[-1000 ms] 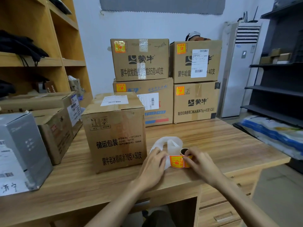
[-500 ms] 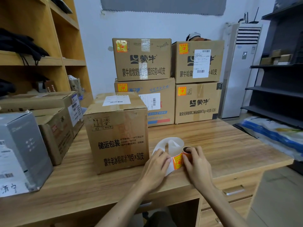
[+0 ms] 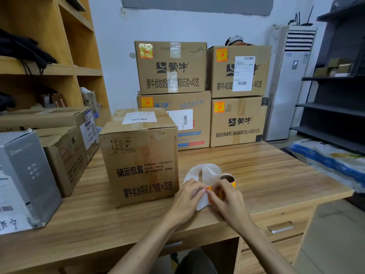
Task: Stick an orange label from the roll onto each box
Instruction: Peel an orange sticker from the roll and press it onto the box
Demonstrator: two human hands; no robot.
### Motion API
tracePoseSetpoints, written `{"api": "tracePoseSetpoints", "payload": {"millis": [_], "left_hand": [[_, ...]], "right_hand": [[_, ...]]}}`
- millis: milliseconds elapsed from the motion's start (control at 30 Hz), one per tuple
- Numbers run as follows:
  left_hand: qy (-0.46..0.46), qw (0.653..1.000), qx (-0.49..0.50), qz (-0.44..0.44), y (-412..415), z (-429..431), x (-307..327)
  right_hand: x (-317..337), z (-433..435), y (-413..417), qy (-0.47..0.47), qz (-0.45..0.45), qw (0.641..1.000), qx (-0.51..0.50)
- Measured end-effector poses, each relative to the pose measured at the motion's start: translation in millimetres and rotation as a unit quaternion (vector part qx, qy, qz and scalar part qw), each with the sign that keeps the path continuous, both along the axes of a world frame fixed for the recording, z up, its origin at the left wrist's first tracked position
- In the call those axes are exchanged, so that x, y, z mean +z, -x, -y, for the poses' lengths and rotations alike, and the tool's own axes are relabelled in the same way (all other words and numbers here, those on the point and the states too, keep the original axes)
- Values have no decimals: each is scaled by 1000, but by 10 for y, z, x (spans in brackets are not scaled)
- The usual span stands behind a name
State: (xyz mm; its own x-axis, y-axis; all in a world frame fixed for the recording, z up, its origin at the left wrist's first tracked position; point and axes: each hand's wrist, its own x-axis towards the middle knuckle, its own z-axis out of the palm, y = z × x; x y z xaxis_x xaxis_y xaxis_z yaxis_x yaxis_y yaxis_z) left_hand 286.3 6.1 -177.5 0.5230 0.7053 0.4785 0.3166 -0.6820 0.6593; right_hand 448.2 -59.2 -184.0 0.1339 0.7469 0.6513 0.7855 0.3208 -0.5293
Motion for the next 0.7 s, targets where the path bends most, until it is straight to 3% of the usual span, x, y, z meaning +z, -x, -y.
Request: {"api": "tracePoseSetpoints", "payload": {"millis": [700], "left_hand": [[-5,1000,-11,-7,1,23,11]], "right_hand": [[-35,19,-2,-15,11,1000,10]]}}
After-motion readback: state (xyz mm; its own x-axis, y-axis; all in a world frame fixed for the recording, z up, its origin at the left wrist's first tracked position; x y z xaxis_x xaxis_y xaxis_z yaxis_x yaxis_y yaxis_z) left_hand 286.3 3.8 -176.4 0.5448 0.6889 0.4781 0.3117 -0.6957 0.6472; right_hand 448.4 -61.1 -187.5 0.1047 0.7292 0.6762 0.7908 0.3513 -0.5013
